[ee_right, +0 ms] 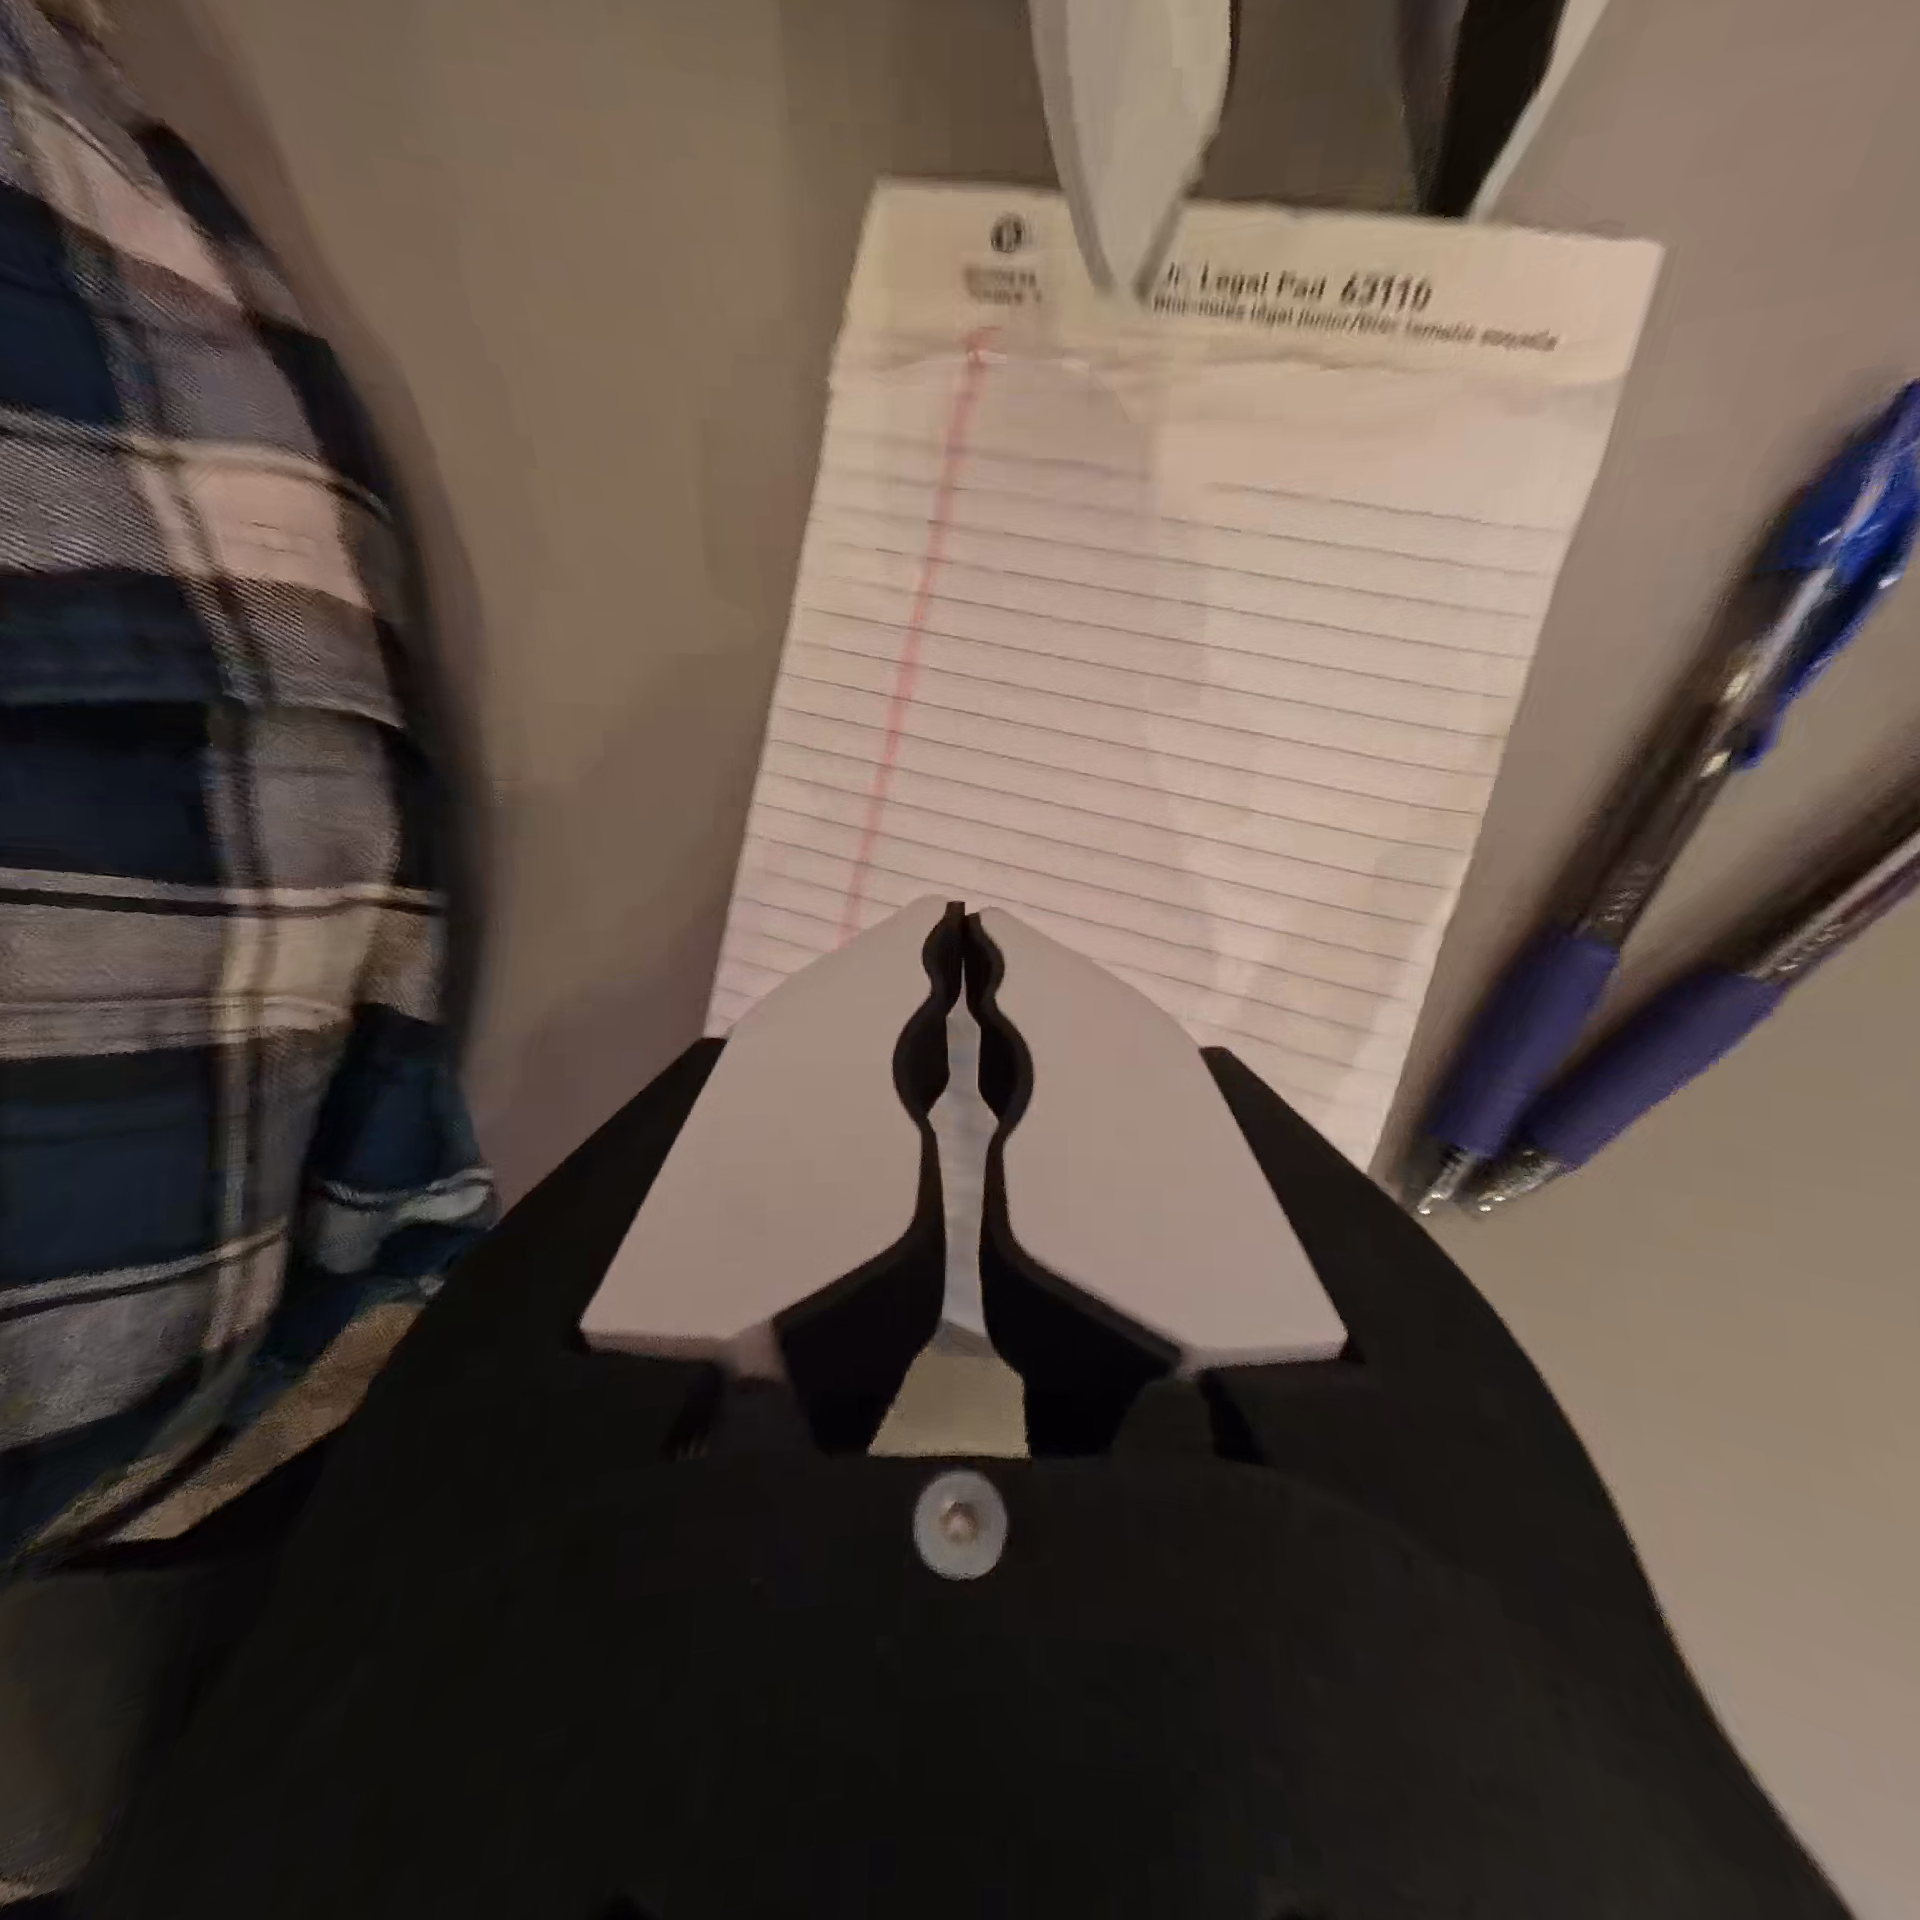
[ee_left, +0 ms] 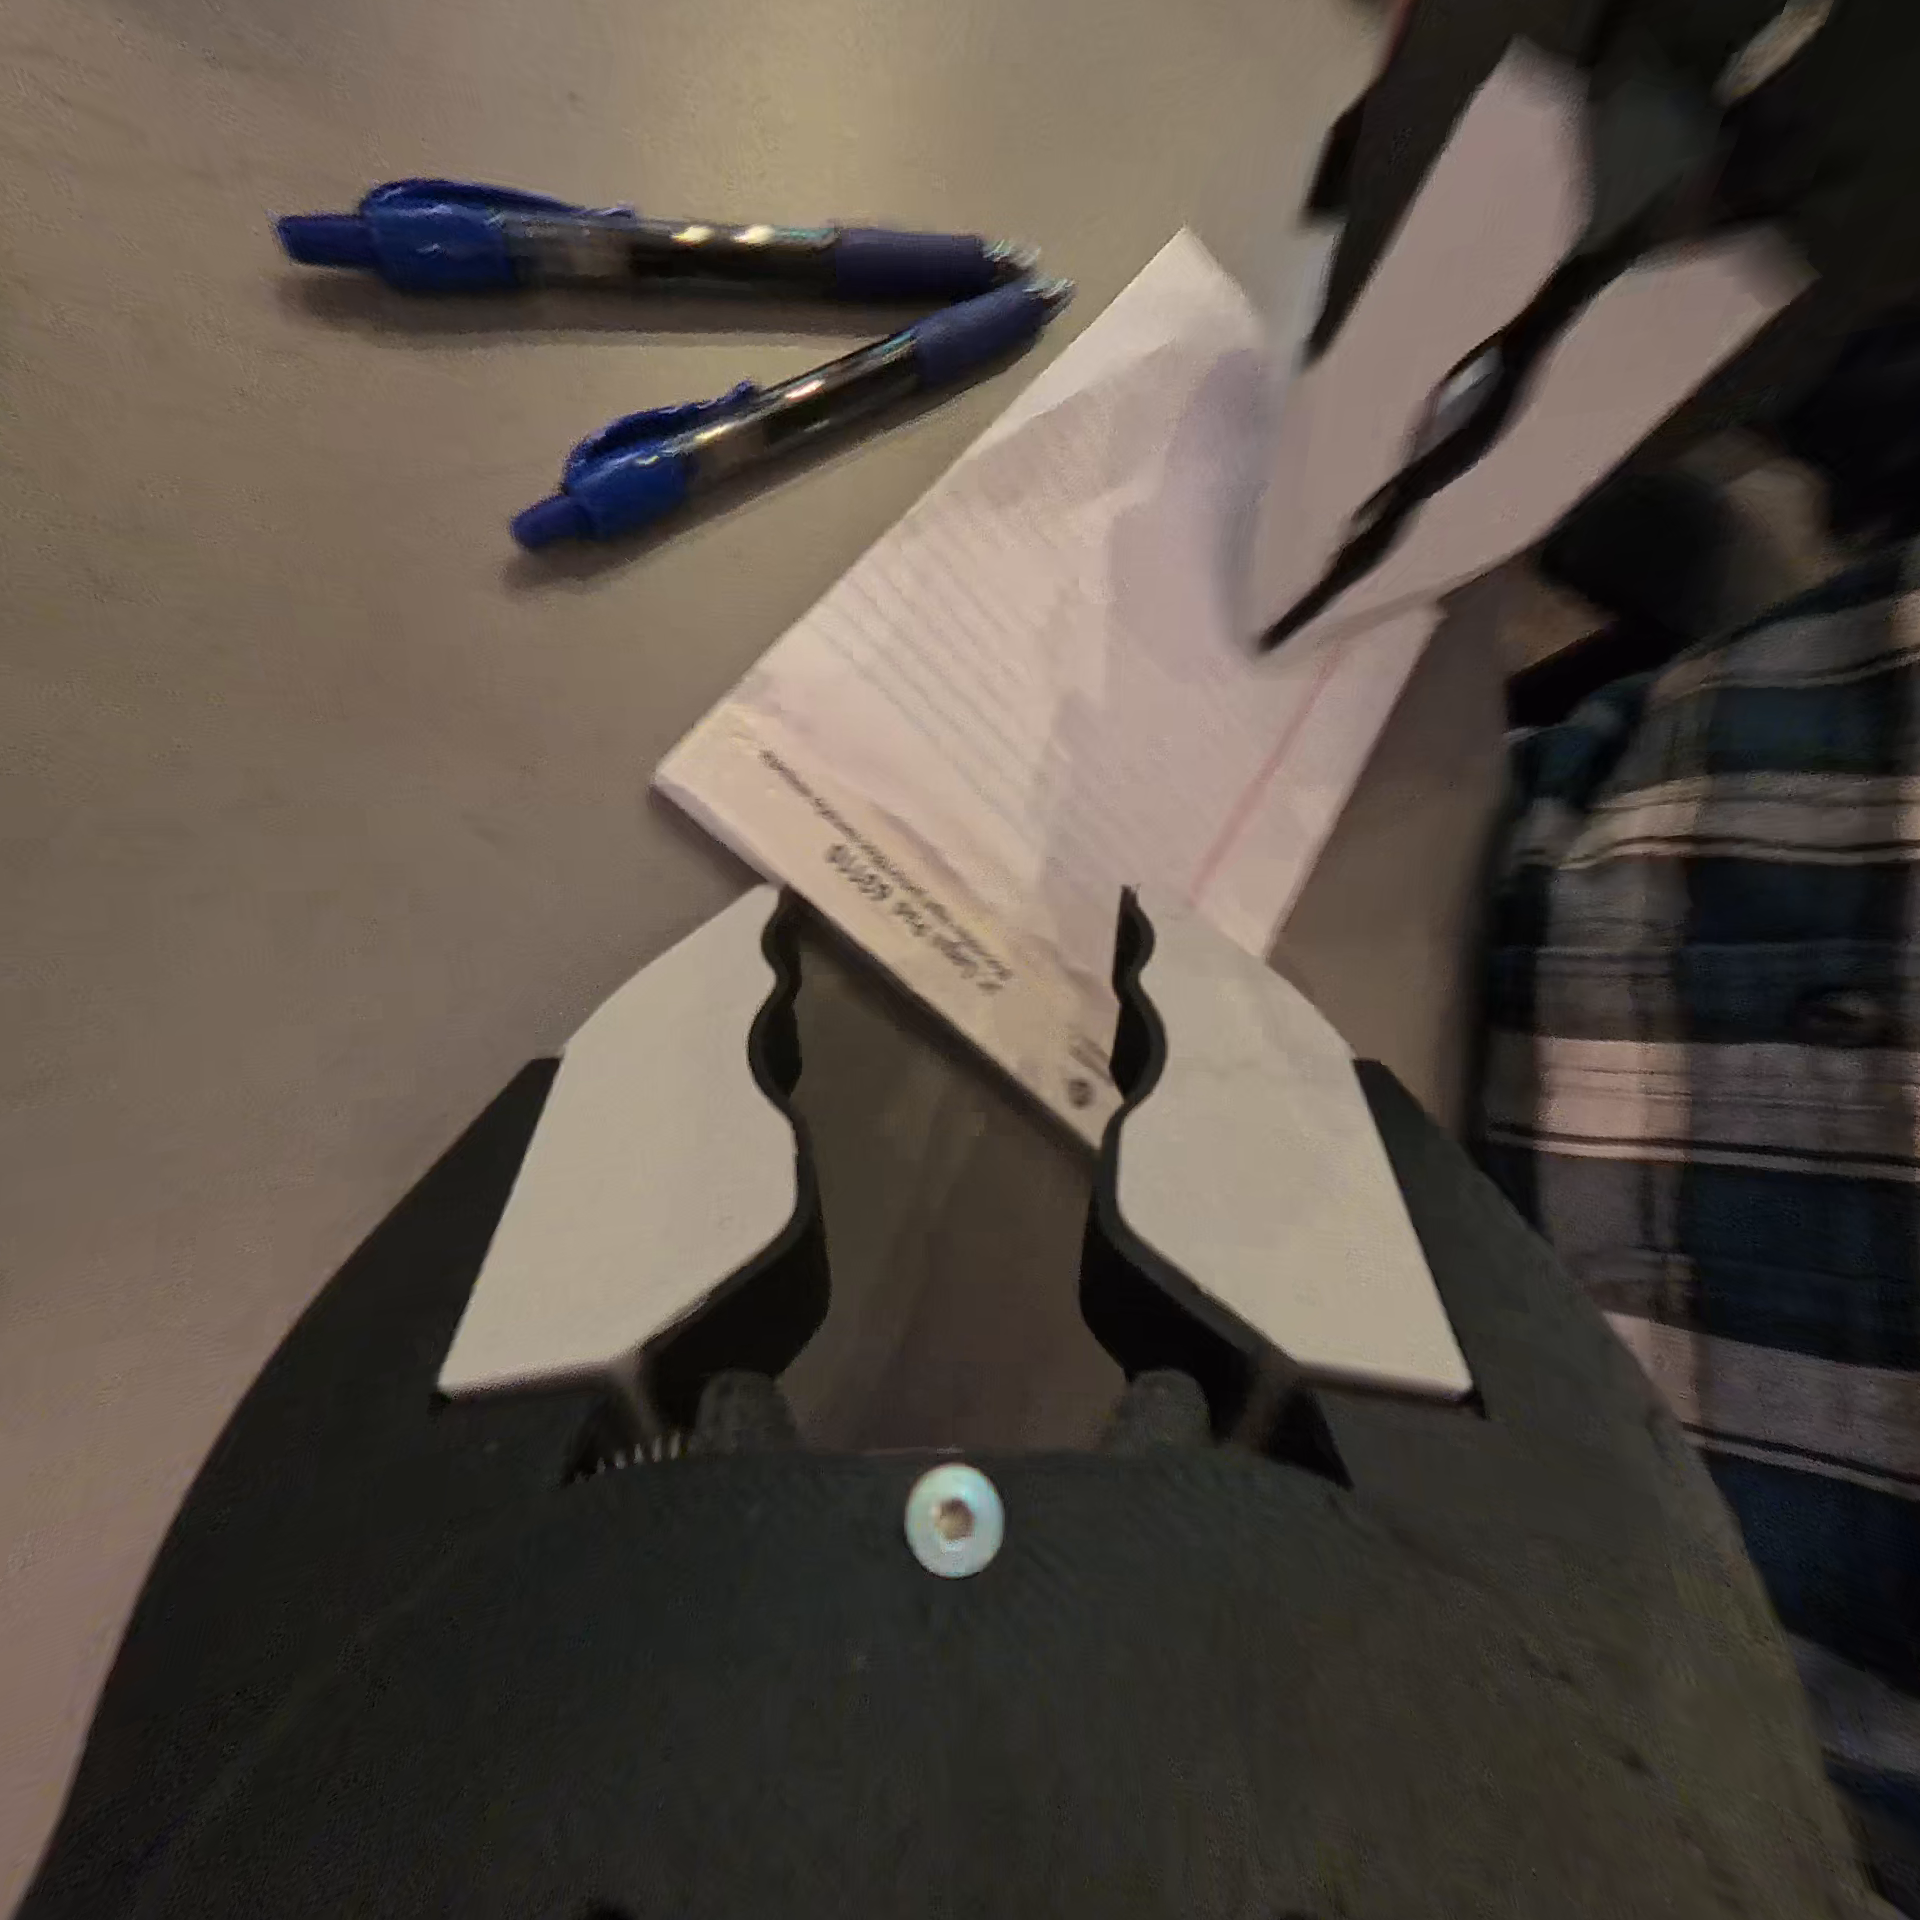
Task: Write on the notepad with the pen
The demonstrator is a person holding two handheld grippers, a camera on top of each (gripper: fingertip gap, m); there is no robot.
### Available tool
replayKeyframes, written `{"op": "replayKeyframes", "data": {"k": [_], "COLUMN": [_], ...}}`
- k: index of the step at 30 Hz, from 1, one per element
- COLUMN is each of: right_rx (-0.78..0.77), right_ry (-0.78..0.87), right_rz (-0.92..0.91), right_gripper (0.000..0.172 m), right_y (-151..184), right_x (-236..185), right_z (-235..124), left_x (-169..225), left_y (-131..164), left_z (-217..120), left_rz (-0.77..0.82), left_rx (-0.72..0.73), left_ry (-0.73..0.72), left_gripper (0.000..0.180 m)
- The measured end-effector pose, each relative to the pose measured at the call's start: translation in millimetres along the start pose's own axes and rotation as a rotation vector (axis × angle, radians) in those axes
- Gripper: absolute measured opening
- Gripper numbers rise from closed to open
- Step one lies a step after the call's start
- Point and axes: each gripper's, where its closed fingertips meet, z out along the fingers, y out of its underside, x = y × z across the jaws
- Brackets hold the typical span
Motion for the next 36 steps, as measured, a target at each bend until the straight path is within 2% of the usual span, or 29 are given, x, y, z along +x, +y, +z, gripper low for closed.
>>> {"op": "replayKeyframes", "data": {"k": [1, 3, 5, 8, 11, 15, 18, 20, 22, 25, 26, 27, 28, 29, 31, 33, 36], "right_rx": [0.001, 0.042, 0.073, 0.111, 0.151, 0.2, 0.218, 0.23, 0.238, 0.25, 0.252, 0.248, 0.248, 0.251, 0.255, 0.259, 0.273], "right_ry": [0.015, 0.008, 0.014, 0.021, 0.019, 0.01, 0.019, 0.015, 0.016, 0.017, 0.02, 0.027, 0.036, 0.039, 0.043, 0.052, 0.043], "right_rz": [-0.002, 0.015, 0.018, 0.017, 0.02, 0.02, 0.01, 0.009, 0.002, -0.008, -0.012, -0.016, -0.024, -0.029, -0.033, -0.039, -0.03], "right_gripper": [0.0, 0.0, 0.0, 0.0, 0.0, 0.0, 0.0, 0.0, 0.0, 0.0, 0.0, 0.0, 0.0, 0.0, 0.0, 0.0, 0.001], "right_y": [2.0, 0.8, 0.9, 1.1, 1.3, 1.5, 1.6, 1.7, 1.7, 1.8, 1.7, 1.8, 1.6, 1.3, 0.5, 0.1, -2.5], "right_x": [0.1, -2.2, -2.1, -2.0, -2.2, -2.4, -2.3, -2.3, -2.3, -2.4, -2.3, -2.1, -2.0, -2.1, -2.8, -2.6, -4.4], "right_z": [3.6, 4.7, 4.6, 4.6, 4.5, 4.3, 4.2, 4.2, 4.1, 3.9, 4.0, 4.2, 4.4, 4.6, 5.0, 4.7, -4.9], "left_x": [6.5, 11.3, 13.1, 18.9, 18.5, 16.1, 30.5, 39.1, 47.8, 71.1, 71.9, 62.9, 56.8, 54.1, 41.4, 34.7, 37.9], "left_y": [-0.1, 0.6, -0.7, -6.1, -15.5, -27.9, -44.8, -50.5, -53.9, -53.2, -47.6, -41.8, -37.0, -33.4, -29.0, -25.7, -29.2], "left_z": [0.3, -1.3, -2.0, -1.0, -1.6, -8.9, -26.1, -27.0, -25.7, -16.7, -5.8, 6.8, 14.0, 18.7, 27.0, 29.2, 24.7], "left_rz": [-0.048, -0.115, -0.145, -0.169, -0.214, -0.268, -0.299, -0.273, -0.264, -0.192, -0.175, -0.153, -0.137, -0.128, -0.108, -0.113, -0.08], "left_rx": [0.032, 0.07, 0.093, 0.114, 0.173, 0.298, 0.429, 0.459, 0.461, 0.434, 0.374, 0.315, 0.259, 0.217, 0.161, 0.126, 0.163], "left_ry": [0.054, 0.11, 0.126, 0.163, 0.207, 0.301, 0.48, 0.523, 0.573, 0.65, 0.602, 0.487, 0.413, 0.377, 0.252, 0.209, 0.22], "left_gripper": [0.061, 0.054, 0.057, 0.074, 0.079, 0.068, 0.043, 0.035, 0.043, 0.071, 0.074, 0.067, 0.068, 0.06, 0.018, 0.011, 0.007]}}
